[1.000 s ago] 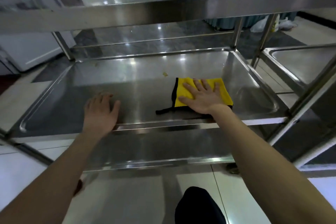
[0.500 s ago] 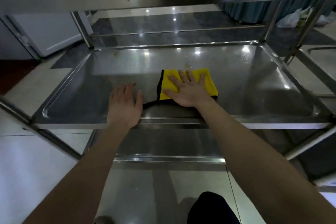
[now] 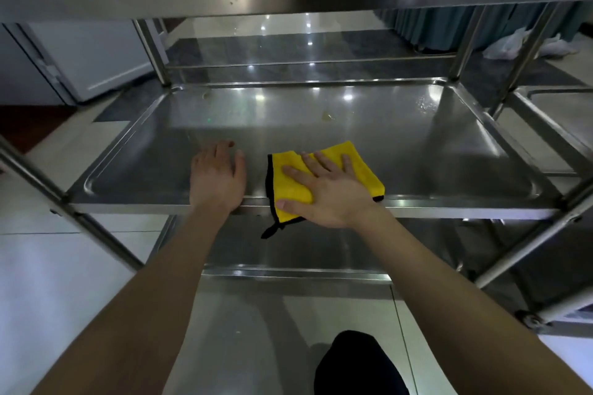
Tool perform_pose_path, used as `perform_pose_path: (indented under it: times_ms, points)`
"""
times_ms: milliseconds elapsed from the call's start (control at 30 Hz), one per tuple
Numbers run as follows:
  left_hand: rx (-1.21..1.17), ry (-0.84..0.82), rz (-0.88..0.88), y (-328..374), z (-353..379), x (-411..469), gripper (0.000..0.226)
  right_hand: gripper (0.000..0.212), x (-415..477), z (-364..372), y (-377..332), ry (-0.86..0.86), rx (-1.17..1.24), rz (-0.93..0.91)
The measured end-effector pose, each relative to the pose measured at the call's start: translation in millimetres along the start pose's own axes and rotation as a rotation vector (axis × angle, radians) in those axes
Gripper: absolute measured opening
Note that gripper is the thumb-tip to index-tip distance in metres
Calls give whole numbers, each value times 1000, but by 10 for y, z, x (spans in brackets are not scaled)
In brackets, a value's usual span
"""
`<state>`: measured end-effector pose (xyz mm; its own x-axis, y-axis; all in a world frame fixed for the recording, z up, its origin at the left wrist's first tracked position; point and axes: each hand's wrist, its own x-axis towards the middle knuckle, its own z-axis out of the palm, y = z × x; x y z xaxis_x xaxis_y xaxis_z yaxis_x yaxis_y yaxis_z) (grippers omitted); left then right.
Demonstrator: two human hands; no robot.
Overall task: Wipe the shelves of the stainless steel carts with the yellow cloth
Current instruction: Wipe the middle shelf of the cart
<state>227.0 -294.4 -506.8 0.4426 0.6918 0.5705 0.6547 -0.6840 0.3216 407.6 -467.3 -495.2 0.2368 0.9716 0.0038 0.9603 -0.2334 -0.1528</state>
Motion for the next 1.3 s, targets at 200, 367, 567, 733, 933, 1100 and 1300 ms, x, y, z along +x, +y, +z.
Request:
perform_pose_path:
  times_ms: [200,367,567,733,933,1100,1300]
  points:
    - [333,-258,138,48,-73,27,63,99,-86,90,-100,107,-89,-54]
    - [281,-316,121,64,-122,27,80,91,-121,76,-154,174,-42,-21]
    - [-201,-150,112,64,-207,-54,38,57,-408,287,-434,494,-25,-15]
    - [-360,-281,152,-4,-246,-51,38,50,-499,421,-535,761,-12,26]
    - [-269,-498,223,-194,-707,-341,38,41,-859,5,-950,533,239,316]
    - [-306,-734,44,-78,-1777,-365,37,40,-1218,-699,-1466,269,572,600]
    - [-268,-1003,-117,-20,-3358,-162,37,36,-1528,-1806,-2296,146,722,671]
